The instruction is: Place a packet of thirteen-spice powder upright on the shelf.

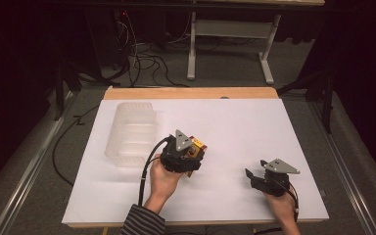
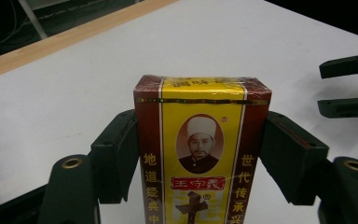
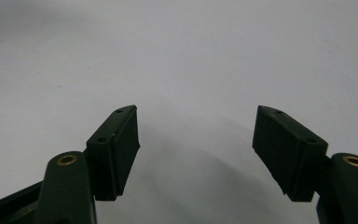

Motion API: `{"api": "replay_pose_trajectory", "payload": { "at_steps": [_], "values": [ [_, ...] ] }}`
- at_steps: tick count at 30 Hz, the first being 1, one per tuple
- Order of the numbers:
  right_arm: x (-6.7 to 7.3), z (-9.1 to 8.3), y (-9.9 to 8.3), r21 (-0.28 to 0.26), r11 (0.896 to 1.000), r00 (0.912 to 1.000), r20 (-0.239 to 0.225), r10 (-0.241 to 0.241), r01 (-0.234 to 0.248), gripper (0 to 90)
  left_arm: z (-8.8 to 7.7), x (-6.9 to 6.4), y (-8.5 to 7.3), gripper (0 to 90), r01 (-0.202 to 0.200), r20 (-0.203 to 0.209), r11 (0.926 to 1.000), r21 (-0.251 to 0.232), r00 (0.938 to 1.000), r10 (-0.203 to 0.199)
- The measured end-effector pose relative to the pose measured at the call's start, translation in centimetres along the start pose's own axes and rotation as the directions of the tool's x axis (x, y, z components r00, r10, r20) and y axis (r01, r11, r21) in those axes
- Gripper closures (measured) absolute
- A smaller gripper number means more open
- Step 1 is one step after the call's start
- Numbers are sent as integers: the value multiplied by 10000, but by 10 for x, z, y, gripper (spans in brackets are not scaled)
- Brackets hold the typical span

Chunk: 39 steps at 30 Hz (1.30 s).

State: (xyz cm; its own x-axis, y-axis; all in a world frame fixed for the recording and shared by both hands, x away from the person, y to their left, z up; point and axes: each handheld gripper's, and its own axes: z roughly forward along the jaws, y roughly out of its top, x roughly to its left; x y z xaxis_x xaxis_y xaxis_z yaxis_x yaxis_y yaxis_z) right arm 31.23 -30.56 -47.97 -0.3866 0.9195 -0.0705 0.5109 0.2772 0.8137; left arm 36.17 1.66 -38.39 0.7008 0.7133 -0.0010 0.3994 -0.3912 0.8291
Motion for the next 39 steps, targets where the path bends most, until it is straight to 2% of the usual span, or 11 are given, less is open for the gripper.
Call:
{"api": "replay_pose_trajectory", "payload": {
  "at_steps": [6, 18, 30, 39],
  "values": [
    [0, 0, 0, -65, 10000, 10000, -2, 19, -19, 318, -8, 7, 0, 330, 176, -102, 9997, -182, 9998, -178],
    [0, 0, 0, -102, 9999, 10000, -5, 41, -41, 318, -35, 28, 1, 330, 517, -633, 9960, -733, 9964, -564],
    [-1, -1, -1, -130, 9999, 10000, -6, 42, -42, 317, -53, 46, -1, 330, 882, -1164, 9896, -1140, 9880, -1015],
    [-1, -2, -1, -123, 9999, 10000, -25, 74, -74, 316, -62, 59, -2, 330, 963, -1587, 9888, -1143, 9807, -1139]
  ]
}}
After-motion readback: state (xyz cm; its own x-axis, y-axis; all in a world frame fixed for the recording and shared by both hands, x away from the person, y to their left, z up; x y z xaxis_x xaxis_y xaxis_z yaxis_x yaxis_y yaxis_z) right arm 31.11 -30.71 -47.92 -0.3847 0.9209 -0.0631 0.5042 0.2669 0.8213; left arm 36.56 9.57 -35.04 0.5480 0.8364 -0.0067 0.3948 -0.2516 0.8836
